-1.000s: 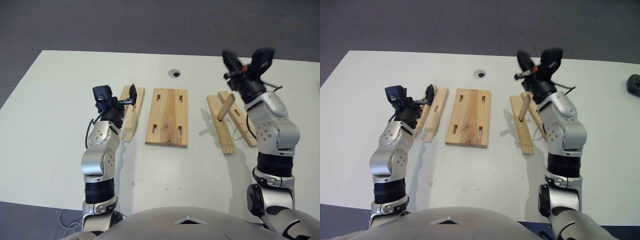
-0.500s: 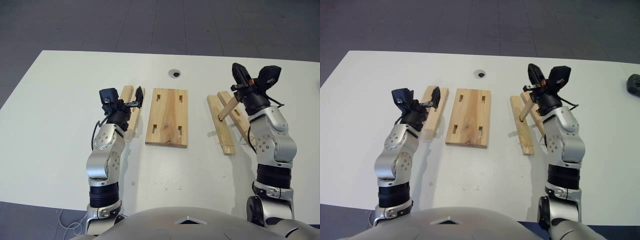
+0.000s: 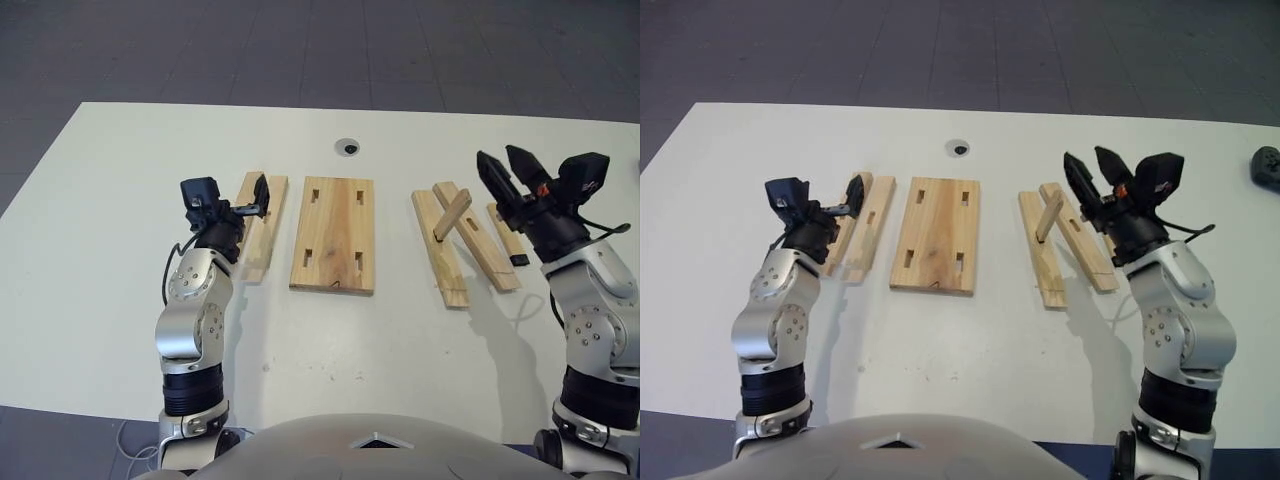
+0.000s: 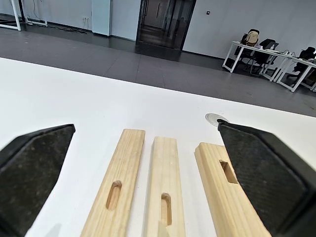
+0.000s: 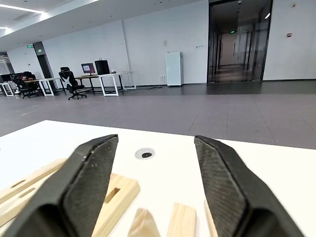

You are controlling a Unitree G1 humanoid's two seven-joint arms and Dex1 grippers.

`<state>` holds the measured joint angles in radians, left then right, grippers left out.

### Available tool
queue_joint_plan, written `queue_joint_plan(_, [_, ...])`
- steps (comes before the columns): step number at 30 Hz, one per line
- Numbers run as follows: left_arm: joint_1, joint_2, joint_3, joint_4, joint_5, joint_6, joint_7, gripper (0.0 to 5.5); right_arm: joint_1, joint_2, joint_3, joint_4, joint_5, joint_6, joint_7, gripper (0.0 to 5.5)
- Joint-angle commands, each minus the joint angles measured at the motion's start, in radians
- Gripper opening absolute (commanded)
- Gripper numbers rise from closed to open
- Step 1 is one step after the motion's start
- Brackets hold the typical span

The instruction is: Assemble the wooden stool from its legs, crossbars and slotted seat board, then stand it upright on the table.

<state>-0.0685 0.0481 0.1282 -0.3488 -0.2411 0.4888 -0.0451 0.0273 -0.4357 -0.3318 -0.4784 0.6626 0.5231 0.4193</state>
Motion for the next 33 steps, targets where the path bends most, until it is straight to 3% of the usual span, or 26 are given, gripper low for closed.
queue_joint_plan(1, [-0.007, 0.002, 0.000, 0.018, -0.005, -0.003, -0.004, 5.40, 0.144, -0.061, 0.059, -0.006, -0.081, 0.036, 0.026, 3.67])
queue_joint_plan(10, [0.003, -0.001, -0.003, 0.018, 0.004, -0.010, 0.003, 5.40, 0.234, -0.152, 0.223, -0.009, -0.250, 0.155, 0.018, 5.23])
queue_joint_plan(19, [0.007, -0.008, -0.004, 0.022, 0.010, -0.014, 0.019, 5.40, 0.189, -0.107, 0.217, -0.005, -0.235, 0.422, -0.097, 3.77])
queue_joint_plan(24, [0.008, -0.003, -0.007, 0.027, 0.017, -0.020, 0.019, 5.40, 0.161, -0.171, 0.279, 0.019, -0.332, 0.343, -0.071, 3.00])
queue_joint_plan(30, [-0.026, 0.017, 0.003, 0.036, 0.018, -0.018, 0.012, 5.40, 0.126, -0.155, 0.317, 0.049, -0.394, 0.276, -0.070, 2.10])
queue_joint_plan(33, [-0.063, 0.040, 0.017, 0.031, -0.013, 0.008, -0.014, 5.40, 0.081, -0.127, 0.312, 0.077, -0.410, 0.201, -0.070, 2.08])
